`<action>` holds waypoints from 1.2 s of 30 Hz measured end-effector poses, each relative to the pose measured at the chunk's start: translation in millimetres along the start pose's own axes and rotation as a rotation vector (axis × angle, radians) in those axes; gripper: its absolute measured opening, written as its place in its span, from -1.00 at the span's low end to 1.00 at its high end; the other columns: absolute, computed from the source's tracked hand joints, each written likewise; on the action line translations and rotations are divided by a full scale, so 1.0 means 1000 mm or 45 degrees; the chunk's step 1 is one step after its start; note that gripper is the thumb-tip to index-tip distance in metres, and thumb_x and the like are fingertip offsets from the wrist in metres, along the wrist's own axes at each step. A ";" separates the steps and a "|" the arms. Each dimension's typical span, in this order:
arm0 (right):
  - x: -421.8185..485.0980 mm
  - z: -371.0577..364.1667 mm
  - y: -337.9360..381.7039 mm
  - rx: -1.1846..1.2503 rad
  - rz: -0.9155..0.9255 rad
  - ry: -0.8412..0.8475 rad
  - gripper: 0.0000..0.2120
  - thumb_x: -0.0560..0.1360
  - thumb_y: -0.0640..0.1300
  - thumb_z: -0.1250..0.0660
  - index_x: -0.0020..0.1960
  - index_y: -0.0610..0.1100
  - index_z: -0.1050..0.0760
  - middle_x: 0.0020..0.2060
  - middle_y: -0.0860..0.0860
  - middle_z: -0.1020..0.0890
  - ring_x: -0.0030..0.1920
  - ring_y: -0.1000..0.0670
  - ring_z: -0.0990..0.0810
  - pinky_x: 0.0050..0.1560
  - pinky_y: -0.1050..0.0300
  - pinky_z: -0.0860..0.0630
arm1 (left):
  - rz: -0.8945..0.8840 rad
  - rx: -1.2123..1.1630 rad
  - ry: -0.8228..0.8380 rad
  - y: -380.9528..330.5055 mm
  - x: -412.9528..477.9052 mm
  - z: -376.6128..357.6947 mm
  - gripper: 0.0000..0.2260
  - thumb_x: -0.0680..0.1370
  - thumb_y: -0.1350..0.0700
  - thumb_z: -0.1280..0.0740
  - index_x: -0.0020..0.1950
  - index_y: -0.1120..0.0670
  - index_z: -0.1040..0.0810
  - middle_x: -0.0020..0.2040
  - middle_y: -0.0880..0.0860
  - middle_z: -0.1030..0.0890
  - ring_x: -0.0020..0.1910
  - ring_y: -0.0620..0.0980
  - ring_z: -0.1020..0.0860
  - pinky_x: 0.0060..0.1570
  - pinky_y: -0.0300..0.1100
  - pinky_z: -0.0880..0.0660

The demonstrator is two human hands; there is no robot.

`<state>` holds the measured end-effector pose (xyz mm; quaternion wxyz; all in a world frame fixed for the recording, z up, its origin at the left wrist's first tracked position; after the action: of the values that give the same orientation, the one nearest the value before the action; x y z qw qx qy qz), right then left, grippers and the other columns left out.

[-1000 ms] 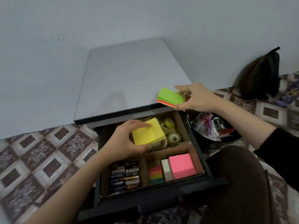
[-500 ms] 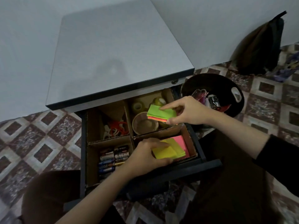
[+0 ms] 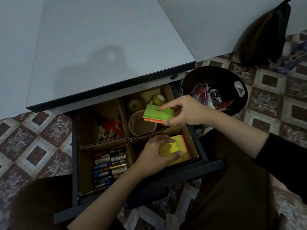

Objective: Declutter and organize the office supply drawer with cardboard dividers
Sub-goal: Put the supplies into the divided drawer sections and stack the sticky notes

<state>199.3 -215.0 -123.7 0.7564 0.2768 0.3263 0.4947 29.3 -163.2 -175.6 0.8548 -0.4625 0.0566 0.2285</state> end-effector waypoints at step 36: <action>-0.034 -0.024 0.023 -0.976 0.011 0.586 -0.35 0.31 0.26 -0.43 0.34 0.09 -0.42 0.16 0.03 -0.48 0.22 0.00 -0.40 -0.01 0.18 -0.30 | -0.278 0.341 -0.642 0.041 -0.010 0.079 -0.70 0.53 0.08 -0.29 0.27 0.04 -0.50 0.31 0.02 -0.46 0.31 -0.15 -0.28 0.31 -0.16 -0.24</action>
<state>157.6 -236.1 -114.8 0.7099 -0.1395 0.2779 0.6319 -6.8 -82.7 -158.9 0.9147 -0.2778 -0.1779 0.2334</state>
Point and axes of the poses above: each hand's wrist, its own x-axis towards the middle knuckle, its own z-axis out of the back of the hand, y = z × x, the point moved 1 cm from there along x, towards the middle knuckle
